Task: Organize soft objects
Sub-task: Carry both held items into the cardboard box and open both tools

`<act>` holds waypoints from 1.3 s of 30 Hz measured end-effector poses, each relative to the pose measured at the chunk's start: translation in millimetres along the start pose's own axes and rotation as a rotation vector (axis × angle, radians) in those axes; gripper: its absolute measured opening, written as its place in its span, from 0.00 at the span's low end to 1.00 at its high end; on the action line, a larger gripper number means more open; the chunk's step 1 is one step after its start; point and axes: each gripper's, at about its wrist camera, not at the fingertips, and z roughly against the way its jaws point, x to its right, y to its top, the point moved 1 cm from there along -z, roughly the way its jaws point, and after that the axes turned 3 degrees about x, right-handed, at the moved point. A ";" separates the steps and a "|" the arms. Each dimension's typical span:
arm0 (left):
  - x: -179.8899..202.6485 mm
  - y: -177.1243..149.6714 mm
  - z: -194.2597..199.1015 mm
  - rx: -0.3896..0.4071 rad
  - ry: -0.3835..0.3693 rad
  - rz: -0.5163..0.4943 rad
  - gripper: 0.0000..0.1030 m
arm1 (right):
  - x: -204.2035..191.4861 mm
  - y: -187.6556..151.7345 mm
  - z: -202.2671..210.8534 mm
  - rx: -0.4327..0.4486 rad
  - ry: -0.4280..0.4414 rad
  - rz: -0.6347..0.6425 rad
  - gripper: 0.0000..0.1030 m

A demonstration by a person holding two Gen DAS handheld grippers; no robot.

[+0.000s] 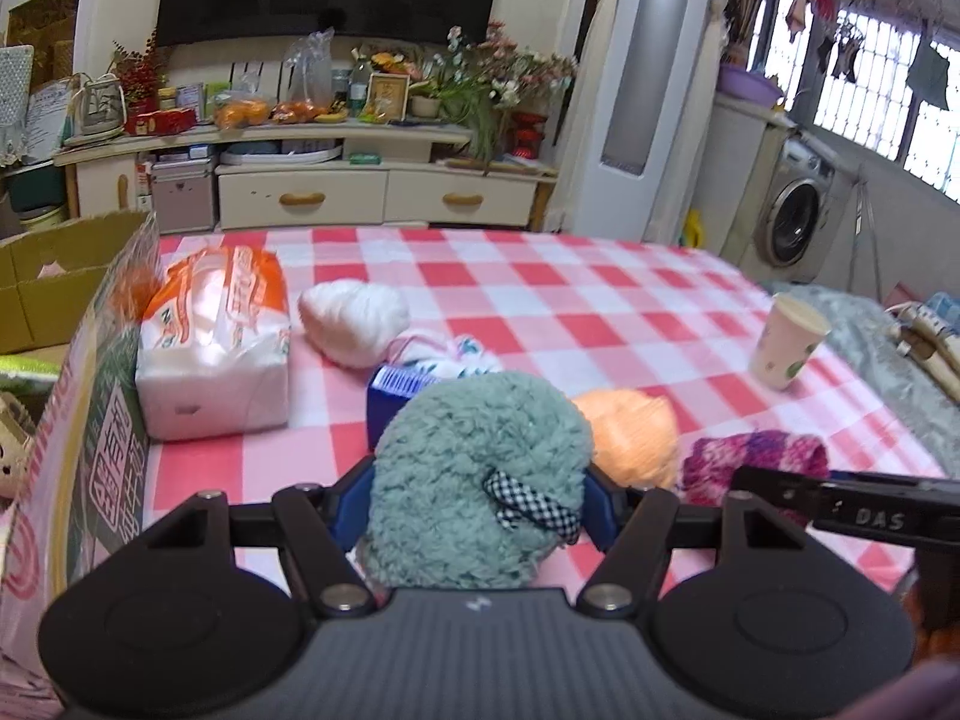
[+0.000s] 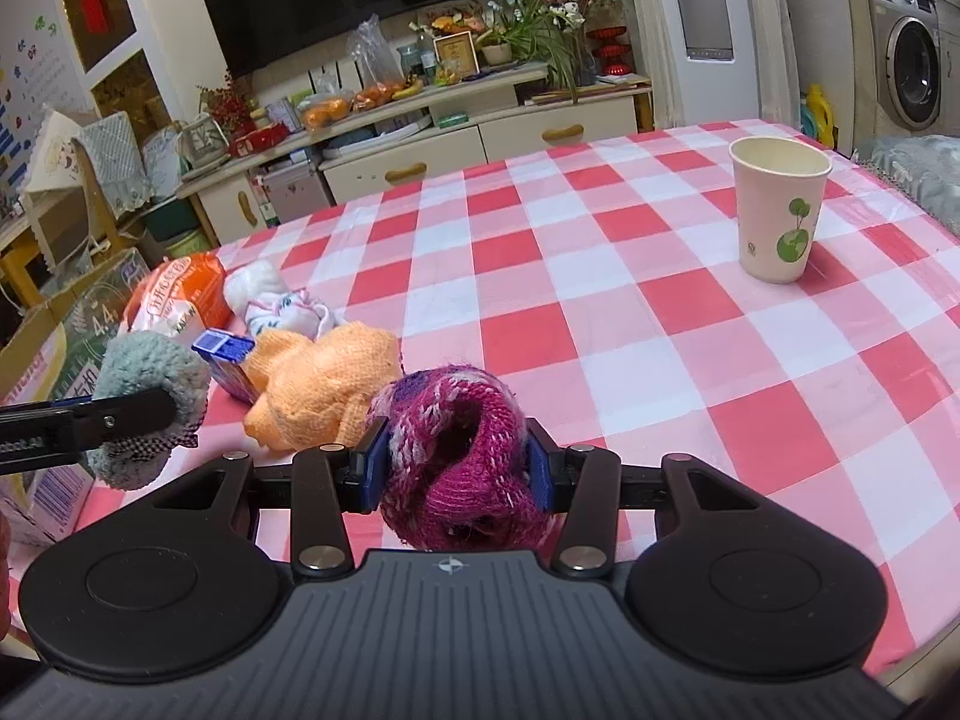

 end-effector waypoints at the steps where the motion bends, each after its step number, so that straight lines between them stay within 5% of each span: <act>1: 0.2 1.6 2.6 0.006 -0.010 0.004 0.65 | -0.2 1.1 1.6 0.002 0.004 -0.012 0.55; 9: -8.0 17.2 27.2 0.075 -0.056 0.047 0.65 | -16.9 18.7 17.2 0.035 0.033 -0.039 0.55; 20: -55.0 39.8 61.1 0.188 -0.004 0.157 0.65 | -77.4 51.6 23.4 0.072 0.175 -0.041 0.55; 30: -124.8 47.8 83.5 0.266 0.166 0.293 0.66 | -158.8 71.9 -1.7 0.079 0.332 0.025 0.55; 39: -171.9 47.0 79.2 0.232 0.355 0.382 0.66 | -229.6 85.9 -41.3 0.083 0.426 0.096 0.55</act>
